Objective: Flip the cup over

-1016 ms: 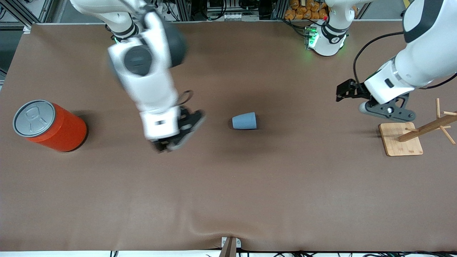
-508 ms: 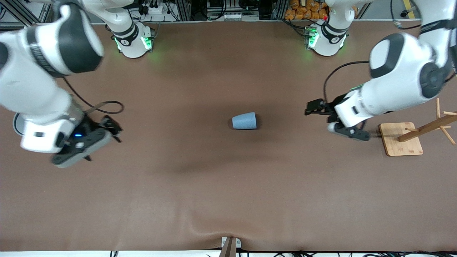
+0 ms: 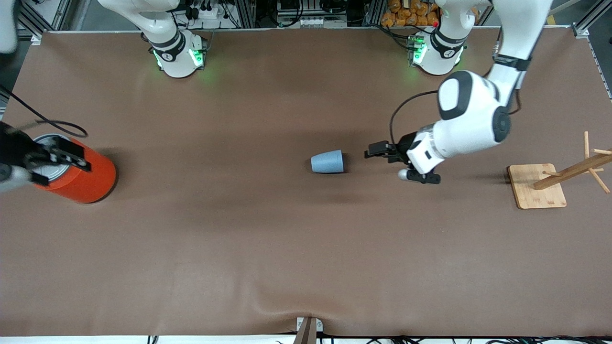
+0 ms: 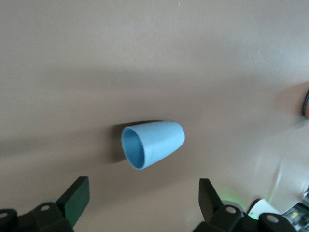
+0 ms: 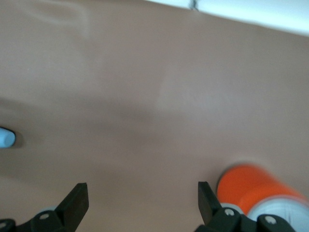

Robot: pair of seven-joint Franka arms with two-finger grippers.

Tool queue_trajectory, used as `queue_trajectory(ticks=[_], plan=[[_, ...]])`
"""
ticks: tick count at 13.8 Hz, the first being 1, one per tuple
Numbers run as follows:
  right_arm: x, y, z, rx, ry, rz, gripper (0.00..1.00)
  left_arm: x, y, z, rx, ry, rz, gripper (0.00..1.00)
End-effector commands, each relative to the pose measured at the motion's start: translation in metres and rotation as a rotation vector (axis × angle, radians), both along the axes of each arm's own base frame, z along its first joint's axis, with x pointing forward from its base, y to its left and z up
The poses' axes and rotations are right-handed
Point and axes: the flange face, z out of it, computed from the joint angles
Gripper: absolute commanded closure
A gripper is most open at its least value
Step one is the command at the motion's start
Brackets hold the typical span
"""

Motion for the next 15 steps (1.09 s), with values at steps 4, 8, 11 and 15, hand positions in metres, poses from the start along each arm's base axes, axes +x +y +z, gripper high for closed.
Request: queue_trajectory(ticks=[4,8,11,15], plan=[[-0.059,-0.012,0.02,-0.019,0.076,-0.293,0.0,-0.039,-0.005,-0.034,-0.042,0.025,0.053,0.0],[-0.093,-0.013,-0.006,-0.005,0.053,-0.383,0.0,-0.047,0.013,-0.056,-0.131,-0.013,0.022,0.0],[-0.093,-0.013,0.0,-0.007,0.069,-0.38,0.0,-0.064,0.021,-0.083,-0.224,0.005,0.069,0.0],[-0.082,-0.012,0.038,-0.054,0.009,-0.362,0.0,-0.082,0.023,-0.137,-0.395,-0.042,0.149,0.0]])
